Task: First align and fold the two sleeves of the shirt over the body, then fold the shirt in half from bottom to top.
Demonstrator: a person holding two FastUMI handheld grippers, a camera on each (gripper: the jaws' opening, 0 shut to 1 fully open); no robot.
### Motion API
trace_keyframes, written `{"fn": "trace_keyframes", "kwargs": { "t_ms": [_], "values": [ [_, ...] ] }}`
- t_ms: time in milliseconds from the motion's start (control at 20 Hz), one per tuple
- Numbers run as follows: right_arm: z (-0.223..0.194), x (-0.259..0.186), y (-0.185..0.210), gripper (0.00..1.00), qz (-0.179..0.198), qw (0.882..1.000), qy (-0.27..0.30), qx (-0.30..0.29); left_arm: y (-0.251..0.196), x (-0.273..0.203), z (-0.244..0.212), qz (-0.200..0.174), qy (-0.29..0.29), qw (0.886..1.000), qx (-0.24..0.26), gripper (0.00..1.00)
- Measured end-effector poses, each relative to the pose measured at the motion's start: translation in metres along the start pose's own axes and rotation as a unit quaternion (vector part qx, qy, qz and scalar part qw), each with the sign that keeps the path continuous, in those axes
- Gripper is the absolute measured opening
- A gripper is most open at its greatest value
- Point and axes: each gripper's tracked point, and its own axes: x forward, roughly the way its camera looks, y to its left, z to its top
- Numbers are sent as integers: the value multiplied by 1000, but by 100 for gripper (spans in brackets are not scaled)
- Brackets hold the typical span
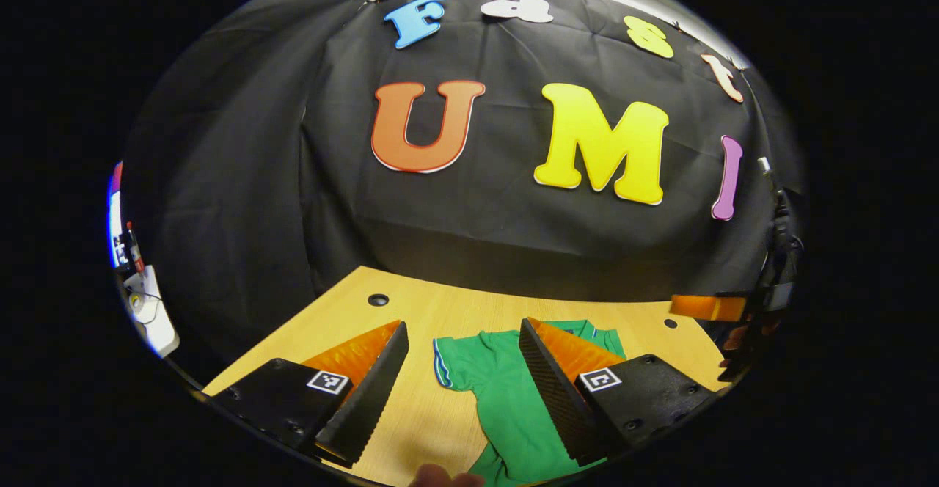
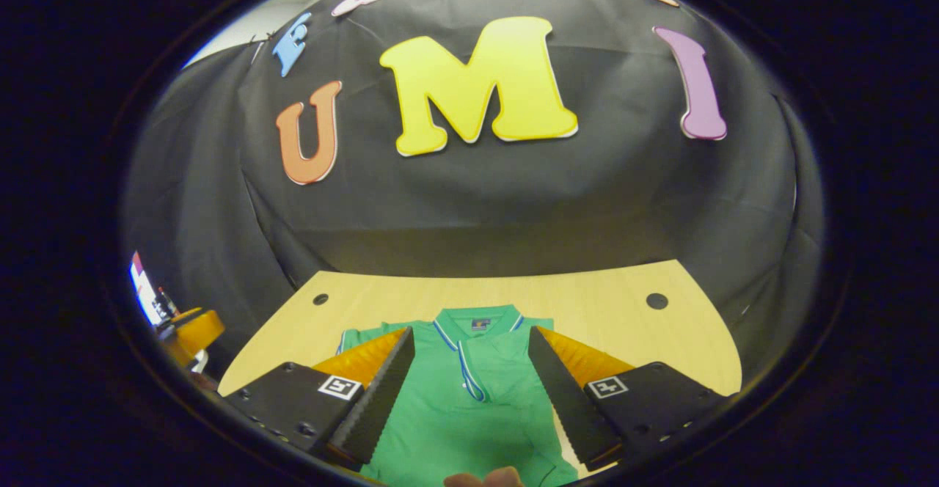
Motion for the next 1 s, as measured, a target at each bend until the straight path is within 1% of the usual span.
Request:
{"fn": "trace_keyframes", "kwargs": {
  "t_ms": [100, 200, 400, 500, 550, 600, 900, 950, 1000],
  "values": [
    [8, -33, -6, 96, -15, 1000, -19, -9, 3, 18, -21, -11, 25, 1000, -7, 96],
    [17, -60, -10, 96, -28, 999, -36, -28, 6, 38, -38, -22, 48, 999, -12, 98],
    [27, -106, -7, 96, -40, 996, -55, -53, 20, 72, -80, -18, 109, 994, -19, 98],
    [21, -121, -7, 96, -47, 996, -59, -56, 26, 91, -107, -14, 143, 989, -21, 98],
    [18, -128, -8, 92, -52, 995, -59, -56, 29, 102, -120, -12, 159, 987, -21, 98],
    [16, -135, -11, 96, -59, 995, -59, -56, 31, 111, -132, -12, 173, 985, -22, 98],
    [2, -149, -25, 96, -87, 993, -44, -64, 43, 151, -181, 0, 219, 975, -25, 96],
    [1, -149, -28, 96, -91, 993, -41, -63, 45, 154, -188, 3, 226, 974, -20, 95],
    [0, -149, -31, 95, -94, 993, -39, -59, 46, 156, -194, 5, 233, 972, -15, 90]
  ]
}}
